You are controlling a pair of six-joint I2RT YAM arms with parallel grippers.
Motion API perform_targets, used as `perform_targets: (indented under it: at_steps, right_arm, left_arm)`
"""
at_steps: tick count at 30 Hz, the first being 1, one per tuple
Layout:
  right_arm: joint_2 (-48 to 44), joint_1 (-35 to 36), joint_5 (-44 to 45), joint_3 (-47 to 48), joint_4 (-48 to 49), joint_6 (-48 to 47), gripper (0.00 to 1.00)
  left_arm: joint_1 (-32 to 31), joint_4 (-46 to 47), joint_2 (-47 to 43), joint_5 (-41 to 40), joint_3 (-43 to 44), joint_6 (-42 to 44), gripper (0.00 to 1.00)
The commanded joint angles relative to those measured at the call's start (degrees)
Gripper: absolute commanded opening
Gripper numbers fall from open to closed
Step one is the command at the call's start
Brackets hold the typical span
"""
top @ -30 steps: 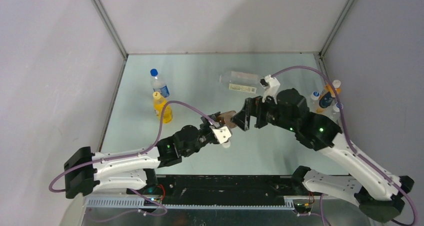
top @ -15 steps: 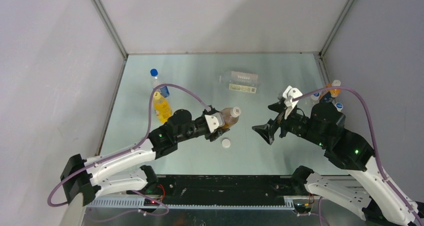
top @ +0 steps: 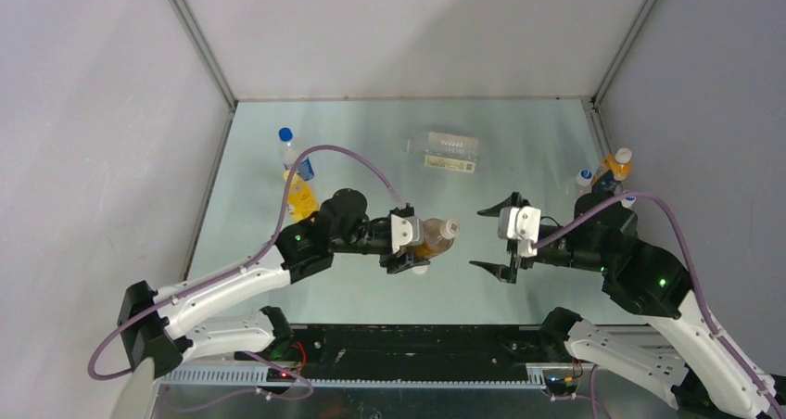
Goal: Screw on the bottle caps
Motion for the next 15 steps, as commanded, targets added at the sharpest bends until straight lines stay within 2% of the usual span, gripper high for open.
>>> perform_targets:
  at_steps: [1,6,11,15]
  right_arm:
    - [0.64,0.18,-10.14,0.85,-0.43,-9.39,0.82]
    - [3.84,0.39,-11.35,3.3,-2.6,-11.81,0.74]
    - [5.62,0.72,-12.08,4.25,-2.39,-12.76,0.61]
    - [6.94,1.09,-12.45,5.0,-2.6,-13.23,0.54]
  left_arm:
    - [0.31,-5.13,0.76,4.03,3.47,2.34,0.0]
    - [0.23,-9.01,1.81,5.18,5.44,4.15,0.0]
    - [0.07,-11.38,1.79,5.98,6.21,5.62,0.0]
    - [-0.03,-12.93,1.91,6.13,6.81,6.81,0.0]
